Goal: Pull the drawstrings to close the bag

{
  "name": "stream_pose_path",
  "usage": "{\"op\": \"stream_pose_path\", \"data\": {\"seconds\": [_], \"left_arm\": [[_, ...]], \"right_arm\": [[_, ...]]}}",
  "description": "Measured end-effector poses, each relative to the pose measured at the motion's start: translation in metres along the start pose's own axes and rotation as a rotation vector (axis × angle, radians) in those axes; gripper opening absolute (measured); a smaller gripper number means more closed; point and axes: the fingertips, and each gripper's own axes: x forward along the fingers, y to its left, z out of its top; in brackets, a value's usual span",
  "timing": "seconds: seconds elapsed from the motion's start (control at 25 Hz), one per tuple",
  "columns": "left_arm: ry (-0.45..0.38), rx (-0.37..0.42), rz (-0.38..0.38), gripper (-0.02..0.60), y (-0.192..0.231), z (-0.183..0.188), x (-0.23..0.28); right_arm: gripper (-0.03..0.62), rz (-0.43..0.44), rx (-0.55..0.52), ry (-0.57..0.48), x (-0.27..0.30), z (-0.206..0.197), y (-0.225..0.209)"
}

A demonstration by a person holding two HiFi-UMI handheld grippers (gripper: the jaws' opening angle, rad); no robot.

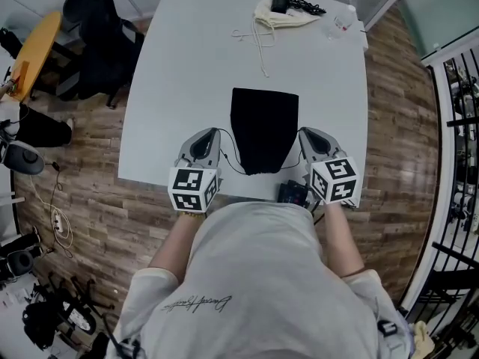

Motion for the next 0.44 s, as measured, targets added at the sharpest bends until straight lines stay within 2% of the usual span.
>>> {"op": "stream_pose_path", "data": {"seconds": [0.44], "left_arm": [[0.007,0.017,-0.013,0.011,-0.0058,0.0024,0.0022]], "right_arm": [[0.023,0.005,-0.007,0.006,-0.0019,-0.0002,-0.0021]]}}
